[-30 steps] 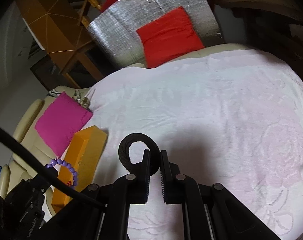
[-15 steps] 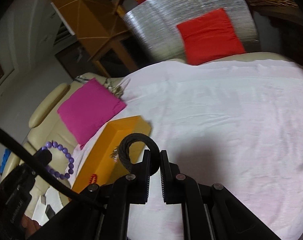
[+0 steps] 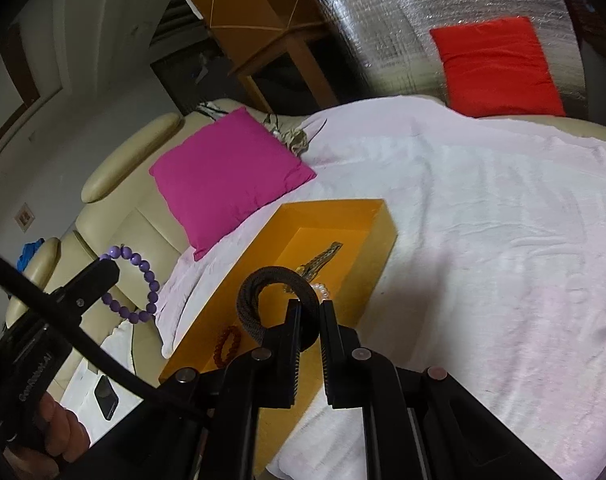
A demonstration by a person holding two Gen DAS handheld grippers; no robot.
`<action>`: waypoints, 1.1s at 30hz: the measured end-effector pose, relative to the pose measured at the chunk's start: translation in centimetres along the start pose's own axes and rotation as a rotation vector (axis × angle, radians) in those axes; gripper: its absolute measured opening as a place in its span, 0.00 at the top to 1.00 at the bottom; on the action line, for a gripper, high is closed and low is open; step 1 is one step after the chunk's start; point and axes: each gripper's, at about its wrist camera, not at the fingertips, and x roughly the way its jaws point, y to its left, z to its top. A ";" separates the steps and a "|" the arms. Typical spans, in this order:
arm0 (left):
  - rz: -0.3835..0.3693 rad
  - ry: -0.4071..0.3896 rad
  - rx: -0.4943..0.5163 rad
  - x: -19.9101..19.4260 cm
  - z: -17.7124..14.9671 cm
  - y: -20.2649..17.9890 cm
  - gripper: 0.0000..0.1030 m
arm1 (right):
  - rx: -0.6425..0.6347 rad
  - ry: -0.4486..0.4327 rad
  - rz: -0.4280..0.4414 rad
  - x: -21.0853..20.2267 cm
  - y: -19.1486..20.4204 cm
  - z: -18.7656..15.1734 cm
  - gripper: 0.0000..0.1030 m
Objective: Organize jewelry
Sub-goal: 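Lift the ring and purple bracelet and carry them over the orange box, then open both tools over the orange box to drop the ring and bracelet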
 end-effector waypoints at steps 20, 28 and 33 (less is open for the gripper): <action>0.031 0.157 -0.018 9.7 -2.3 3.1 0.91 | -0.101 0.104 -0.067 8.9 1.6 3.8 0.90; 0.022 0.244 -0.012 13.9 -3.7 2.7 0.91 | -0.091 0.129 -0.144 12.7 -1.0 5.6 0.88; 0.041 0.247 -0.009 14.5 -3.8 2.8 0.91 | -0.115 0.140 -0.164 14.2 -1.1 5.4 0.88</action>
